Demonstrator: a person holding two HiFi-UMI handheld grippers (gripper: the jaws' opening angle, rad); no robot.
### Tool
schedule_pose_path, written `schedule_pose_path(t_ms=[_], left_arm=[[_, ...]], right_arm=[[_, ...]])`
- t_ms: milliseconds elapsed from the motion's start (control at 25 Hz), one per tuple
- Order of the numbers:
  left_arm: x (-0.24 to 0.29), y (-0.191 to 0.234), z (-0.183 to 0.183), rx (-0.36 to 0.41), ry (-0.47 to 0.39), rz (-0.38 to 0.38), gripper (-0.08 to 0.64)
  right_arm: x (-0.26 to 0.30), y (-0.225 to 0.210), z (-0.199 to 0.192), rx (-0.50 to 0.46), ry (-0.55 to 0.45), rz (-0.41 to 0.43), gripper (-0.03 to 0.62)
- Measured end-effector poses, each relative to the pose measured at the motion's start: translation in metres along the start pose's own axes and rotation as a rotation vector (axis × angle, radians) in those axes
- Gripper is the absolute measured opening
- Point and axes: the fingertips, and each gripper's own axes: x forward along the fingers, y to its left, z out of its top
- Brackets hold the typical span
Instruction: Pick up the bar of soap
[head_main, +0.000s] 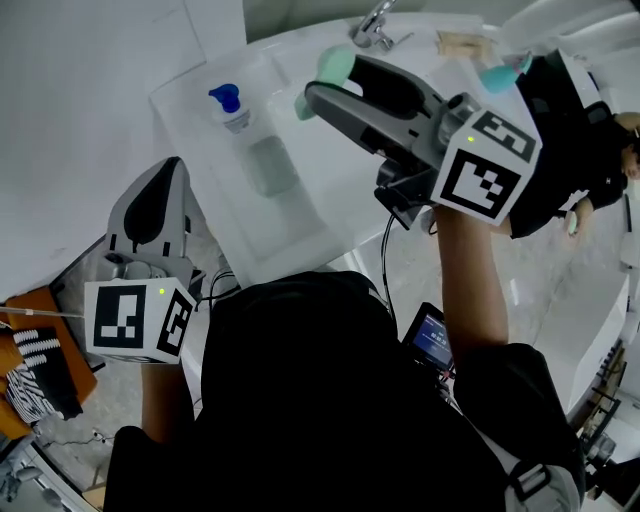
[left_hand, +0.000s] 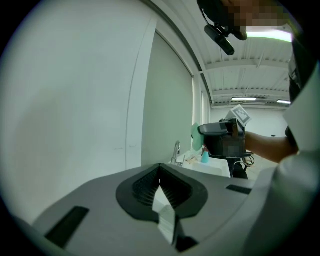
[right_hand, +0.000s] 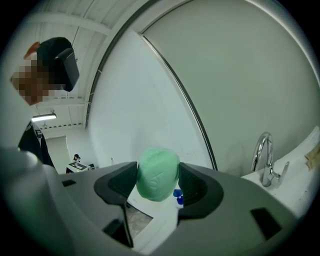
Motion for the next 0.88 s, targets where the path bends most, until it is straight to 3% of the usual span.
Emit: schedule_pose_path(t_ms=[880], left_arm=[[-0.004, -0.020, 0.006, 0.017, -0.019, -0.023, 0.008]], right_arm=[[-0.077, -0.002, 0.010, 0.015, -0.153, -0.103, 0.268]])
